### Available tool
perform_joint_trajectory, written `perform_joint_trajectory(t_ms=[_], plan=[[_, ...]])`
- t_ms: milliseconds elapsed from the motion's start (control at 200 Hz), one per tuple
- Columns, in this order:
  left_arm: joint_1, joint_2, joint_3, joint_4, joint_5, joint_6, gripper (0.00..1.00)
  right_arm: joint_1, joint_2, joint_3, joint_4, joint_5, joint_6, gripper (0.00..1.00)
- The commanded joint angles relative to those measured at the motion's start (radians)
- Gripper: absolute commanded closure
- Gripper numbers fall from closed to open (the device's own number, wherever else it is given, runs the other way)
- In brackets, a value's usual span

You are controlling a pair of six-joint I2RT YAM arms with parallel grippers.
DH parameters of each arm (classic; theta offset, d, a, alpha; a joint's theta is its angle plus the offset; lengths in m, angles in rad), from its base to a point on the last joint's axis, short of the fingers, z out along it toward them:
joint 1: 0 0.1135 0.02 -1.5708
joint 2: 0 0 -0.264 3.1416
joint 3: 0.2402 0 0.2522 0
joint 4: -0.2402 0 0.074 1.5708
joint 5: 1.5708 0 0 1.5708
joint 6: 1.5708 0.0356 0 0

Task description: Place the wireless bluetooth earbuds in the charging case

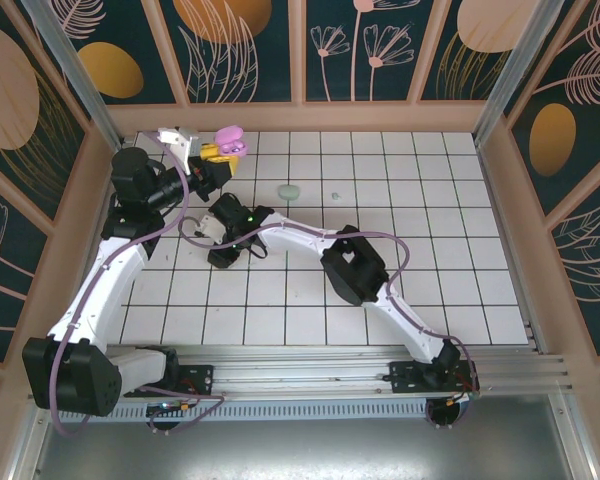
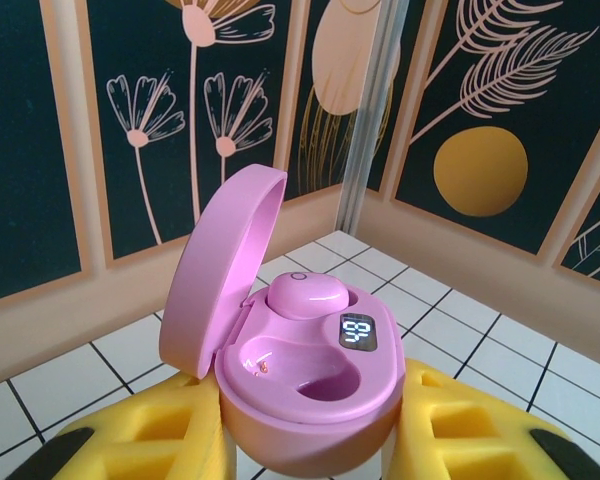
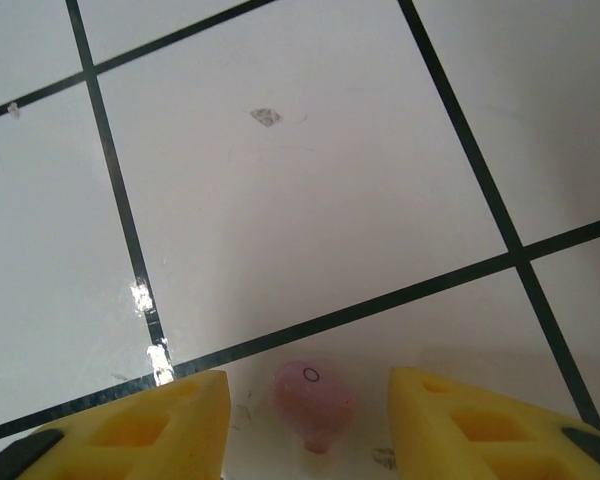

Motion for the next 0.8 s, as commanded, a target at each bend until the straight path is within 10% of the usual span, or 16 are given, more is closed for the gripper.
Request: perform_joint_trajectory(t_ms=[0,796], plan=[[0.007,0.006,0.015,0.052,0.017,-0.014,0.93,0.006,0.035,0.041,-0.045,-0.011,-0.025,0.54],[0.007,0.005,-0.011,0.049,0.018,-0.011,0.93,-0.103,-0.123,-0.211,0.092,-0.045,0.172,0.78]])
